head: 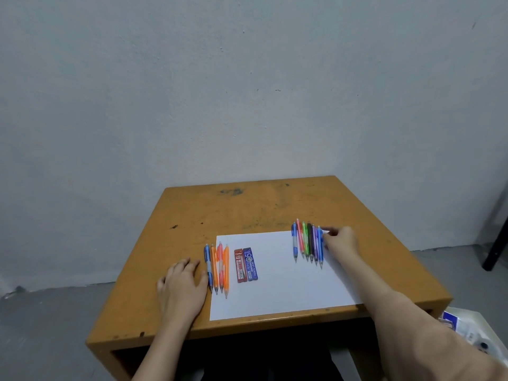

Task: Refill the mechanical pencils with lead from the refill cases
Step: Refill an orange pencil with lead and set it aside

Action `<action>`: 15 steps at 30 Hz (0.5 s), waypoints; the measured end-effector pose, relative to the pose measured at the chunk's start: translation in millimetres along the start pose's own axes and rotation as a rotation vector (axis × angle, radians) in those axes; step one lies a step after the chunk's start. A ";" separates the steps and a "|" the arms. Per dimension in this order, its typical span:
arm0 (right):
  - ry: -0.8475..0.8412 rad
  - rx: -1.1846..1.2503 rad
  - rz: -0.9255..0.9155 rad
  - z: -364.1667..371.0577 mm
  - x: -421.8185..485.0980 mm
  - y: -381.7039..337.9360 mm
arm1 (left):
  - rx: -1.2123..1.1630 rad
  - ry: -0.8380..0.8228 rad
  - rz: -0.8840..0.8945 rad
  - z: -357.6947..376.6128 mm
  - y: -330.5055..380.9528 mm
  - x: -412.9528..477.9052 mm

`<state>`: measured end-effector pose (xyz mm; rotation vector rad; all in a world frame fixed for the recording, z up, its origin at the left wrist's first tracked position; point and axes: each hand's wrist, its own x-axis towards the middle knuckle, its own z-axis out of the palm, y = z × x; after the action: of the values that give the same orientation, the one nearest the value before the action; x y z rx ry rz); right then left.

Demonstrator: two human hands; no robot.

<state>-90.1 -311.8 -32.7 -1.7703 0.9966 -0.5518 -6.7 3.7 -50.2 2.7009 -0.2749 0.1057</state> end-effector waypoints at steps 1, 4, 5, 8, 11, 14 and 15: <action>-0.001 0.018 -0.010 0.1 -0.1 0.9 | 0.003 0.000 0.001 0.2 -0.3 -0.2; 0.004 0.053 -0.038 0.8 -7.5 0.4 | 0.002 0.002 0.009 0.8 -1.1 -1.2; 0.006 0.070 -0.057 2.0 -9.2 -0.1 | -0.002 0.001 0.009 0.7 -1.2 -1.4; -0.030 0.009 -0.146 1.7 -16.9 -8.5 | -0.001 -0.005 0.007 0.0 -1.1 -1.1; -0.070 -0.067 -0.262 1.6 -29.6 -22.7 | -0.002 -0.006 0.005 -0.3 -0.2 -0.8; -0.115 -0.012 -0.333 9.5 -42.8 -32.4 | -0.007 -0.005 -0.001 -1.0 0.4 -1.7; -0.130 0.013 -0.349 13.3 -46.2 -34.8 | -0.010 -0.004 -0.001 -1.0 0.2 -2.0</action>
<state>-93.0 -260.5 -2.9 -1.9549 0.5958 -0.6467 -8.7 4.2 -49.4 2.6914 -0.2746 0.0977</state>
